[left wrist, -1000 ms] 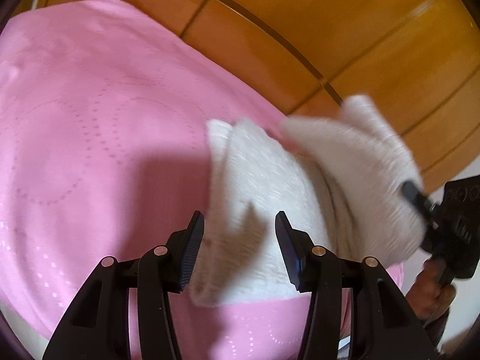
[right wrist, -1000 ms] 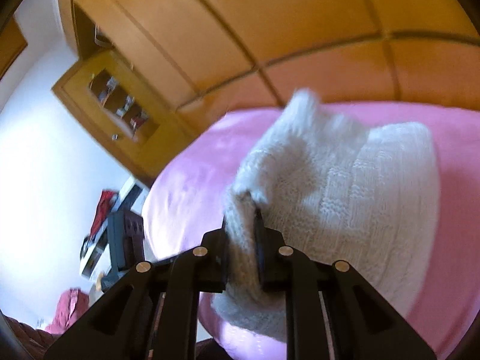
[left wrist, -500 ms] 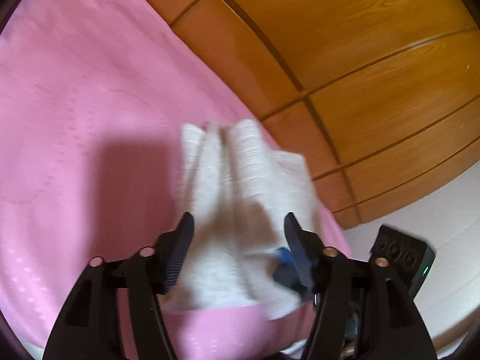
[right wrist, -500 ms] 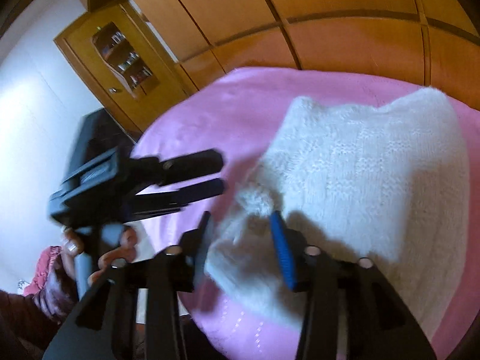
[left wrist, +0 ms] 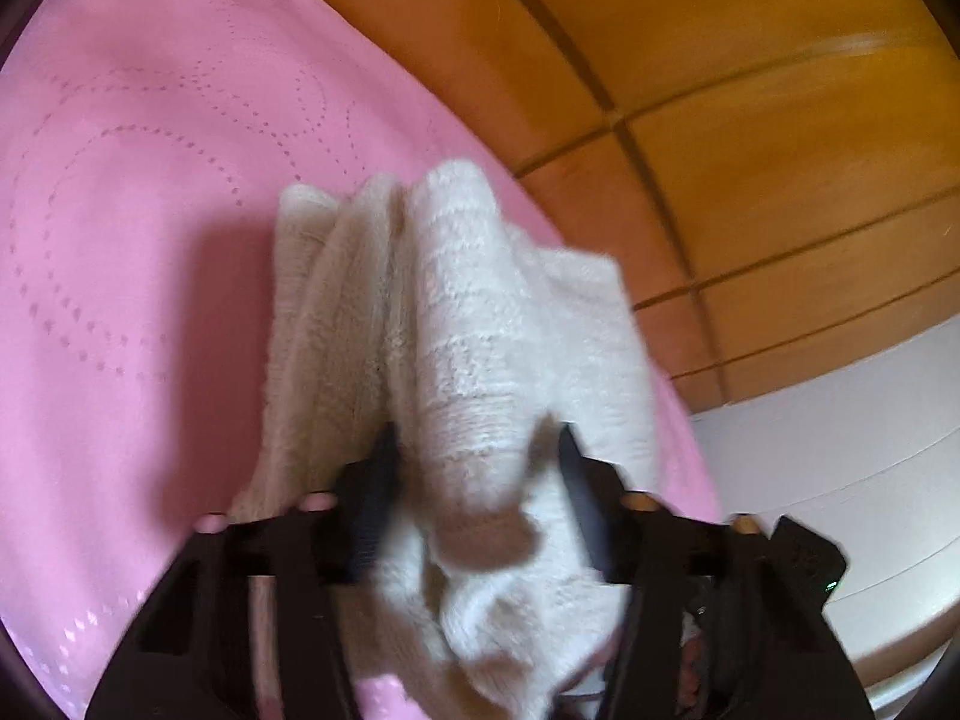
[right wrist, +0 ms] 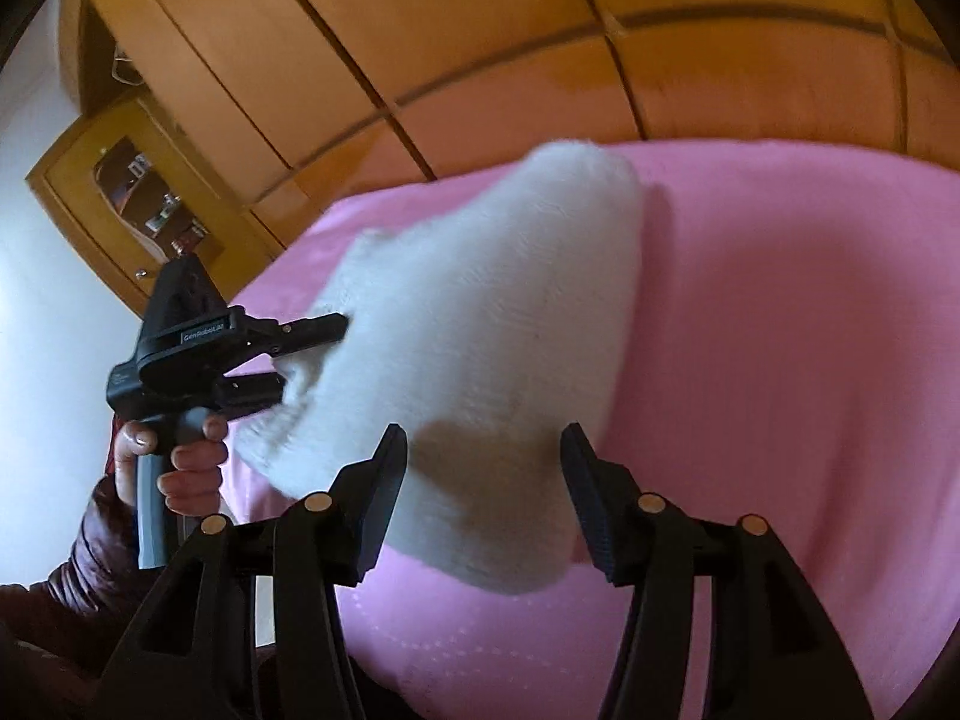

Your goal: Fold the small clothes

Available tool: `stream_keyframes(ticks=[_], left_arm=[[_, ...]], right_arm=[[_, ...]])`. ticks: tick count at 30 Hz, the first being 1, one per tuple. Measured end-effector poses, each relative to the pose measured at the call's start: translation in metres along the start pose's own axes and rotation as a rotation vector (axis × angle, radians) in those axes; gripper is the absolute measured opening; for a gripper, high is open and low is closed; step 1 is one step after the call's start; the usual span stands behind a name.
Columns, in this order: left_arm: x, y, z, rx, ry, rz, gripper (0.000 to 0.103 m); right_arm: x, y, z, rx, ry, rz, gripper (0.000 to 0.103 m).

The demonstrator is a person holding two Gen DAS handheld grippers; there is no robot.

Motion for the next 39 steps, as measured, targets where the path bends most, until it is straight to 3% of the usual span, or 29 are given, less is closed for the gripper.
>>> stream_keyframes(ticks=[3, 8, 10, 14, 17, 20, 24, 28, 29, 34, 39], left_arm=[[-0.002, 0.002, -0.009, -0.024, 0.035, -0.033, 0.020], [0.039, 0.006, -0.019, -0.081, 0.087, -0.169, 0.017], [0.053, 0.003, -0.017, -0.106, 0.151, -0.222, 0.017], [0.032, -0.005, 0.015, -0.088, 0.281, -0.158, 0.017], [0.026, -0.013, 0.012, -0.089, 0.307, -0.171, 0.026], [0.029, -0.014, 0.009, -0.091, 0.312, -0.190, 0.048], [0.028, -0.014, 0.011, -0.126, 0.338, -0.209, 0.048], [0.028, -0.014, 0.013, -0.151, 0.360, -0.225, 0.049], [0.030, -0.014, 0.014, -0.165, 0.379, -0.234, 0.054], [0.029, -0.015, 0.006, -0.264, 0.476, -0.291, 0.059], [0.027, -0.016, 0.001, -0.327, 0.519, -0.317, 0.059]], right_arm=[[-0.007, -0.005, 0.002, 0.021, -0.015, 0.013, 0.054], [-0.018, -0.008, 0.025, 0.093, 0.004, 0.042, 0.054], [-0.031, -0.011, 0.033, 0.121, 0.001, 0.071, 0.054], [-0.061, -0.015, 0.029, 0.142, -0.042, 0.124, 0.055], [-0.059, -0.007, 0.025, 0.131, -0.042, 0.120, 0.054], [-0.044, 0.010, 0.026, 0.123, -0.024, 0.085, 0.055], [-0.039, 0.043, 0.034, 0.139, -0.020, 0.011, 0.061], [-0.069, 0.076, 0.035, 0.184, -0.078, 0.006, 0.062], [-0.078, 0.081, 0.035, 0.201, -0.112, 0.013, 0.062], [-0.113, 0.083, 0.011, 0.213, -0.208, 0.081, 0.062], [-0.112, 0.075, 0.005, 0.238, -0.211, 0.061, 0.063]])
Point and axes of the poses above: each gripper's, at about its wrist camera, not at the fingertips, and x roughly against the way its jaws point, z to its left, y to its top, the point moved 4 cm from there along -x, roughly the way its jaws point, and after that the axes turned 15 degrees about y, right-handed, at the moved point
